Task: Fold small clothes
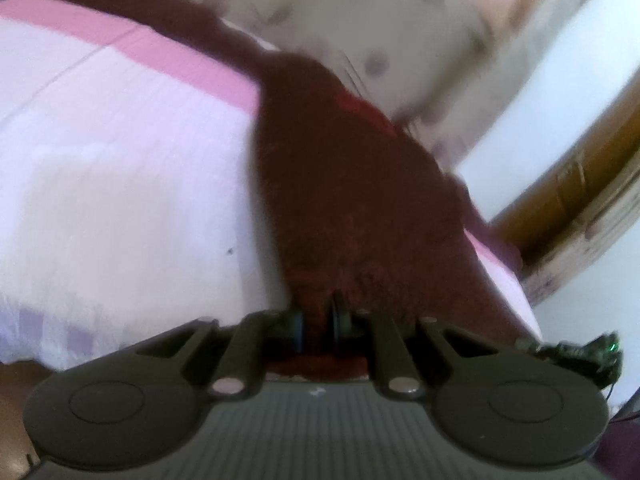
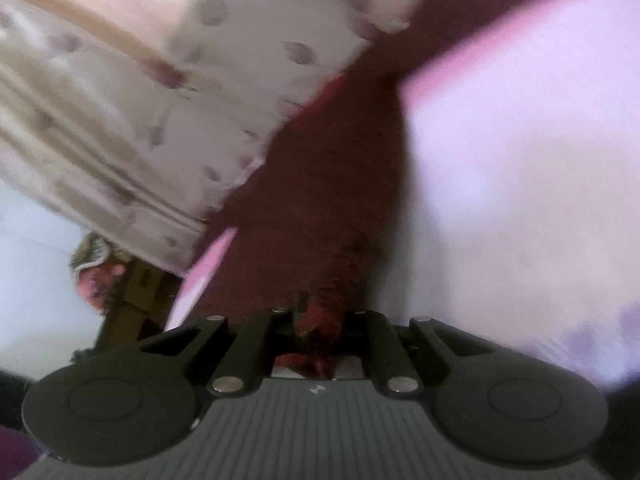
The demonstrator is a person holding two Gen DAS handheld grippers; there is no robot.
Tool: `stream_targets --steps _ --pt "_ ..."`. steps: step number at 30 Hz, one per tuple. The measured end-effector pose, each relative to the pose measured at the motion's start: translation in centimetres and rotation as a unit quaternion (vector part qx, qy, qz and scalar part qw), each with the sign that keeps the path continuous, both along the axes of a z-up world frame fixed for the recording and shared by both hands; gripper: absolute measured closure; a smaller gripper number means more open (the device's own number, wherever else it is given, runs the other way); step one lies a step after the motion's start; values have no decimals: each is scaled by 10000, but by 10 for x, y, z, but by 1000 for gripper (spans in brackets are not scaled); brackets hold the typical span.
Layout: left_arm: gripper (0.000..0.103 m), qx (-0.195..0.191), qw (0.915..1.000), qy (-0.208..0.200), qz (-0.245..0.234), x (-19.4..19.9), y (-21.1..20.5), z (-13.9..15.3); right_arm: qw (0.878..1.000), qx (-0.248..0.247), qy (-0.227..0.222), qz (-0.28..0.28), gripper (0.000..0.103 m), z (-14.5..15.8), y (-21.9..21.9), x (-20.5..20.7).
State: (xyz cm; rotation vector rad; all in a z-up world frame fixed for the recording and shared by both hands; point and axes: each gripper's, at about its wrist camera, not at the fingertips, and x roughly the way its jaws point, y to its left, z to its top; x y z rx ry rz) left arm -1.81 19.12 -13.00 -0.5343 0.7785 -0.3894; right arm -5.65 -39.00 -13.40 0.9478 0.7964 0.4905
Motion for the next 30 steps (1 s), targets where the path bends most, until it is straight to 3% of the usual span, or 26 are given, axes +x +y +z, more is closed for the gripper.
stream_targets --steps 3,7,10,12,14,15,16,19,23,26,30 --pt "86 -252 9996 -6 143 -6 8 -3 10000 56 74 -21 91 -14 2 -6" --pt "65 -160 9986 -140 480 -26 25 10 9998 175 75 -25 89 -21 -4 -12" --pt "65 -174 9939 -520 959 -39 36 30 9992 405 -23 12 70 -18 -17 -19" --pt "64 4 9918 -791 1006 -35 30 49 9989 405 -192 -134 56 -11 -31 -24" --pt "42 264 9899 -1016 952 -22 14 67 9982 256 -356 -416 51 -1 -49 -28" --pt "21 309 9885 -1124 958 -14 6 73 9968 198 -419 -646 48 5 -62 -28" --pt "17 290 9859 -1319 989 -6 -5 79 9948 176 -463 -885 48 8 -76 -26" --pt "16 64 9770 -1812 1126 26 -39 85 9848 53 -698 -1591 48 16 -118 -18" --pt "15 -26 9769 -1798 1157 76 -77 75 9605 257 -682 -2687 48 4 -182 7" --pt "15 329 9777 -1693 1197 108 -93 61 9386 276 -549 -3396 48 -10 -237 36" --pt "15 923 9744 -1610 1269 120 -93 41 9172 90 -329 -3969 48 -24 -290 74"
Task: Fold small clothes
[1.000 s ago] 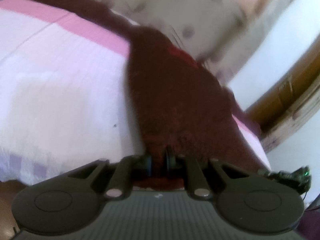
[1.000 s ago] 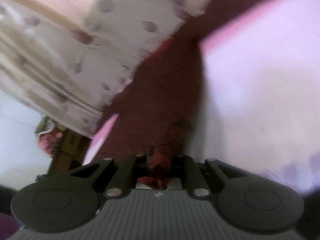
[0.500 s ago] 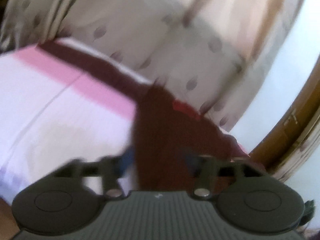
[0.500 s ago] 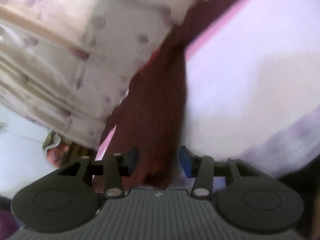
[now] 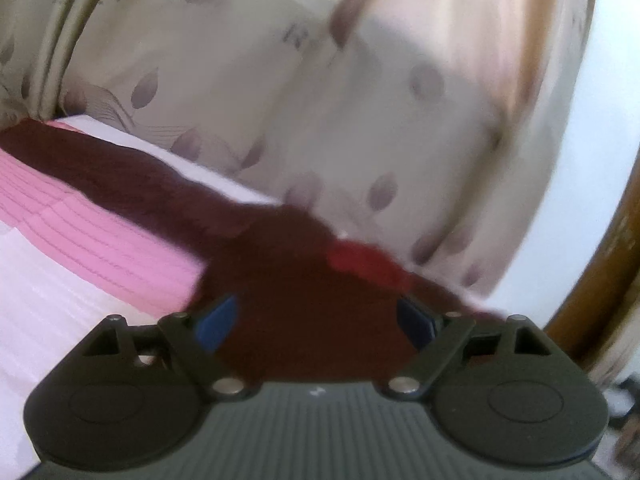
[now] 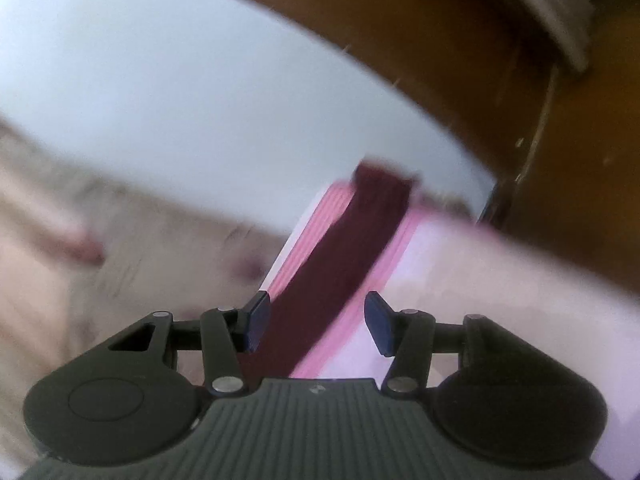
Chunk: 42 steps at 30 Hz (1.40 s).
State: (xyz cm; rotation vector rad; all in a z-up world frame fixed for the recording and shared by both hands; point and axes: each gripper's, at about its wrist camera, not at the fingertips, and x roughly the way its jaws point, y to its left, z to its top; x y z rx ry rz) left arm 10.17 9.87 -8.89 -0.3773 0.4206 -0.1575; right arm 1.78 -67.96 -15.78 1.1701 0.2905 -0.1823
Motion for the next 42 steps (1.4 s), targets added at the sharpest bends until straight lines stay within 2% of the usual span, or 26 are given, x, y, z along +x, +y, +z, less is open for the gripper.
stream_targets --steps 3,6,13,14,15,17,19,21,22,24,28,34,38,42 --pt "15 204 9997 99 121 2 2 -12 9995 98 69 -275 48 -13 -28 25" --pt "15 -73 9996 259 106 8 8 -28 9993 197 140 -280 48 -21 -38 50" --pt "15 -263 9980 561 145 14 10 -42 9972 166 703 -168 48 -36 -39 106" --pt "15 -257 9979 582 126 15 10 -42 9975 94 690 -138 63 -35 -39 111" --pt "15 -265 9979 579 112 16 10 -43 9965 -201 815 -26 88 -29 -35 116" --pt "15 -350 9977 574 112 16 12 -44 9926 -667 1014 91 88 -18 -27 123" --pt "15 -529 9971 536 128 15 16 -46 9941 -707 790 -240 88 -3 -26 115" --pt "15 -725 9960 497 156 13 21 -47 9974 -321 178 -627 88 12 -26 102" --pt "15 -827 9953 473 165 12 23 -48 9980 -284 61 -568 88 25 -20 103" --pt "15 -964 9942 436 174 11 26 -50 9987 -458 -24 -239 88 51 0 112" --pt "15 -1151 9924 388 181 9 30 -51 9968 -489 -608 183 88 109 44 128" --pt "15 -1467 9886 277 212 6 39 -54 9849 -317 -1369 1007 88 176 134 178" --pt "15 -1658 9855 163 322 1 44 -55 9716 -242 -1647 1679 88 204 208 210" --pt "15 -1833 9823 78 386 -2 49 -57 9566 -102 -1817 2277 88 213 283 228"
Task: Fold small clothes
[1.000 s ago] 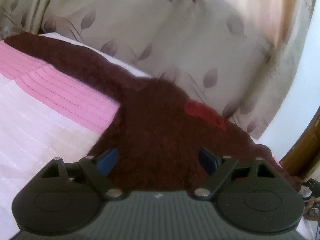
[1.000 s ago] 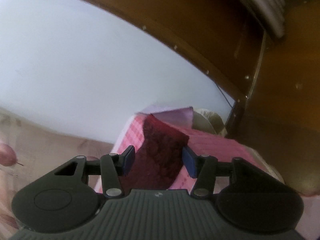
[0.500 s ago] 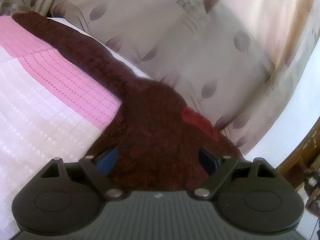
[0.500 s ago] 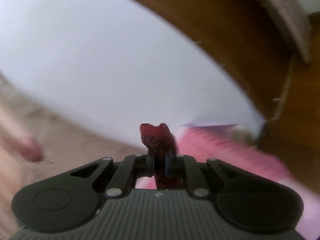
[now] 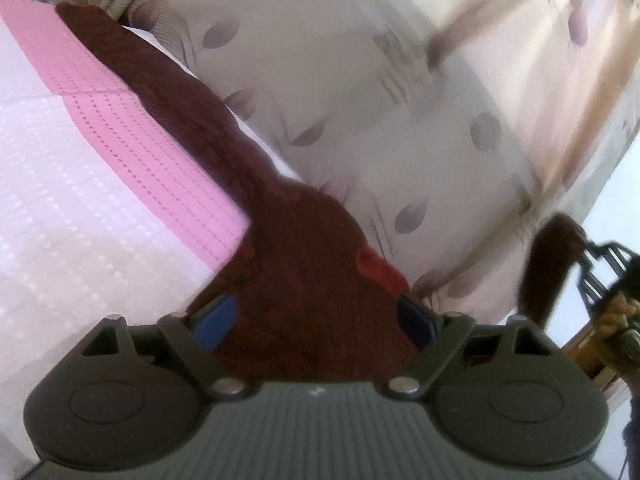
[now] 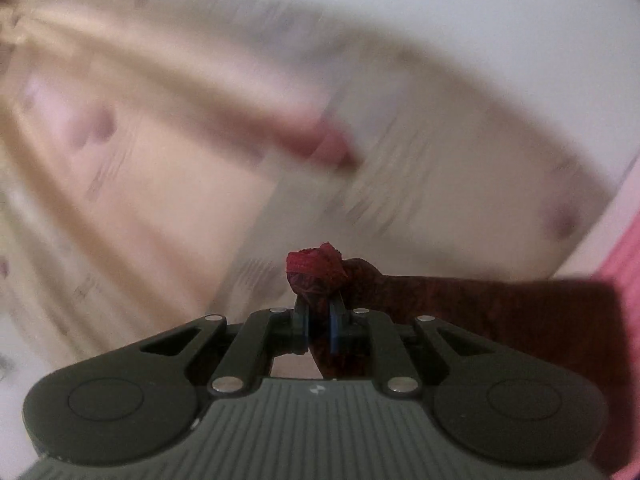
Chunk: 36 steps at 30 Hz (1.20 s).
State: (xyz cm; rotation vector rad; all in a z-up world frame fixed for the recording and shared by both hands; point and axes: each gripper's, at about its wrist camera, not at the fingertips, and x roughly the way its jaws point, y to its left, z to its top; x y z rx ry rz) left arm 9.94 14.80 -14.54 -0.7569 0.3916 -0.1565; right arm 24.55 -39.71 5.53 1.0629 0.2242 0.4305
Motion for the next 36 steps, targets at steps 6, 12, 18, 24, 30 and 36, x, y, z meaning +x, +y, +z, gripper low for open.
stream_targets --steps 6,12,18,24,30,36 --pt "14 -88 9999 -52 -16 -1 3 0 9972 96 -9 746 88 -12 99 30" --pt "14 -269 9995 -144 -11 -4 8 -2 9921 -189 448 1160 88 -44 164 39" --pt "13 -356 9992 -197 -18 -4 9 -2 9824 -639 990 1451 88 -89 211 38" --pt "12 -402 9989 -224 -23 -4 10 -3 9738 -1038 1186 1637 88 -107 239 32" --pt "12 -425 9988 -236 -22 -4 11 -3 9668 -1256 1375 1750 87 -122 258 36" --pt "12 -426 9988 -237 -21 -4 11 -3 9550 -1626 1596 1898 87 -142 276 37"
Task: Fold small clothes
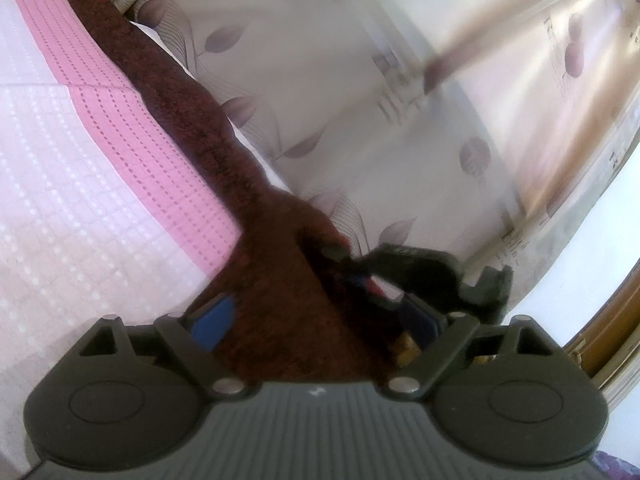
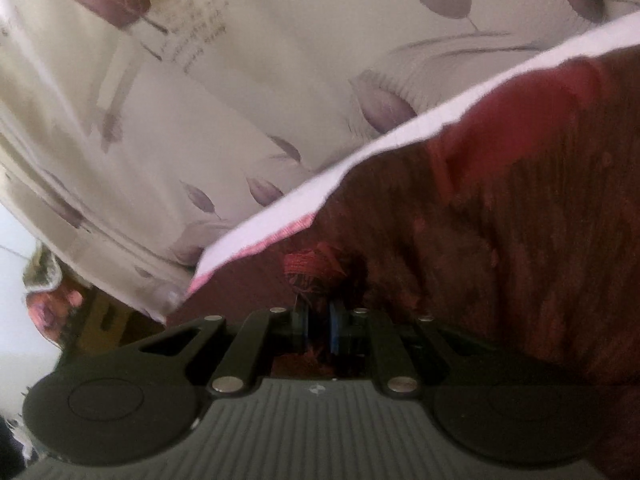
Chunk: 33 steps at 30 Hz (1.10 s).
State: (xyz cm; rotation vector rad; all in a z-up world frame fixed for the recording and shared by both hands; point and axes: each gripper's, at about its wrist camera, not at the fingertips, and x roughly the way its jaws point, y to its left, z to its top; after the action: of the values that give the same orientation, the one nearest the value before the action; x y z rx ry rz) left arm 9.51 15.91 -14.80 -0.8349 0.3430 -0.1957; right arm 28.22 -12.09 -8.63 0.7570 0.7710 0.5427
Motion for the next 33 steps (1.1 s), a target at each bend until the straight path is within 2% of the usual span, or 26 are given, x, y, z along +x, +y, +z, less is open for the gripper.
stream_targets --steps 7,13,14,15,16,17,18,21,23,24,25,26,27,28,30,33 --pt "12 0 10000 0 -1 0 0 0 9997 -191 89 131 87 -9 9 -1" --pt "12 21 10000 6 2 0 0 0 9996 -220 -88 135 85 -12 10 -4" --pt "12 28 10000 9 7 0 0 0 9997 -132 -113 143 78 -11 8 -6" --pt "12 33 10000 11 14 0 -1 1 9998 22 -171 128 66 -8 6 -8" --pt "12 36 10000 12 15 0 -1 1 9995 137 -290 65 59 -4 2 -13" --pt "12 39 10000 15 15 0 -1 1 9986 205 -490 -46 47 3 -4 -22" --pt "12 43 10000 16 15 0 -1 1 9974 243 -668 -140 42 9 -11 -31" --pt "12 50 10000 17 14 0 -1 1 9939 370 -993 -319 42 29 -45 -68" --pt "12 49 10000 17 12 0 -1 1 9906 12 -1231 -602 42 39 -74 -99" --pt "12 52 10000 18 12 0 -1 1 9869 -362 -1379 -754 49 43 -90 -115" --pt "12 56 10000 20 13 0 -1 1 9767 -1063 -1610 -942 54 46 -110 -134" --pt "12 67 10000 26 14 0 -1 2 9652 -1644 -1699 -1114 64 45 -121 -144" --pt "12 82 10000 35 16 0 -2 2 9475 -2363 -1684 -1347 65 40 -139 -154" --pt "12 99 9999 44 18 0 -2 2 9402 -2659 -1564 -1444 65 32 -158 -157" --pt "12 121 9999 52 17 1 -2 2 9437 -2770 -1117 -1422 65 14 -192 -155" --pt "12 158 9999 68 17 1 -3 2 9468 -2645 -939 -1577 65 -4 -214 -154"
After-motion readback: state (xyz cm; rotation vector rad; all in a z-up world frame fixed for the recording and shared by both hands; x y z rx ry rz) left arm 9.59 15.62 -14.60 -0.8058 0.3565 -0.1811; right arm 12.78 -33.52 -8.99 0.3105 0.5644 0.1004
